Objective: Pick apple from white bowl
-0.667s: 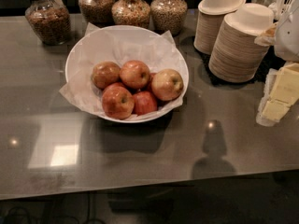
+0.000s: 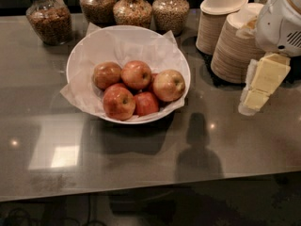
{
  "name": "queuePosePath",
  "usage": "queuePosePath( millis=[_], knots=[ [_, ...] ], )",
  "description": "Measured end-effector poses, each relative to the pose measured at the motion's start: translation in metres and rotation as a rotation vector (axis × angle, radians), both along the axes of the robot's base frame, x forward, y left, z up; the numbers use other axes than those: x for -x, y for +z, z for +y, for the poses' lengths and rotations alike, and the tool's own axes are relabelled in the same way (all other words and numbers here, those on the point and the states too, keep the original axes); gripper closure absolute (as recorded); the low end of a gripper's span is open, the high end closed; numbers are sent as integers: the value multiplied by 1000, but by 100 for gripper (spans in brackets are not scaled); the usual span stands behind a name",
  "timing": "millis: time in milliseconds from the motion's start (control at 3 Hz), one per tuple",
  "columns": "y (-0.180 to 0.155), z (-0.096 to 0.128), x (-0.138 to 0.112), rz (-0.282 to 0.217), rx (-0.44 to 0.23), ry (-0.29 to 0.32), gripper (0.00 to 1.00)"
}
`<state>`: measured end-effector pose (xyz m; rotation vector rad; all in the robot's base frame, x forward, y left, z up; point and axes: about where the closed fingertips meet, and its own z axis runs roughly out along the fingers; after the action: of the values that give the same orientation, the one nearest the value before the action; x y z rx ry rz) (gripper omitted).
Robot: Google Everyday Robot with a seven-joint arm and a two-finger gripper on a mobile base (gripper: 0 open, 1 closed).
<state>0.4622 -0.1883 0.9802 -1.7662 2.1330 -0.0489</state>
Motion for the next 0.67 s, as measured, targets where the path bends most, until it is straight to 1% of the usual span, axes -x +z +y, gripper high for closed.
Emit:
queuePosePath(
  millis=[333,667],
  knots=[
    [4,31,-21,-24,-38,62,0],
    [4,31,-21,-24,-38,62,0]
  ],
)
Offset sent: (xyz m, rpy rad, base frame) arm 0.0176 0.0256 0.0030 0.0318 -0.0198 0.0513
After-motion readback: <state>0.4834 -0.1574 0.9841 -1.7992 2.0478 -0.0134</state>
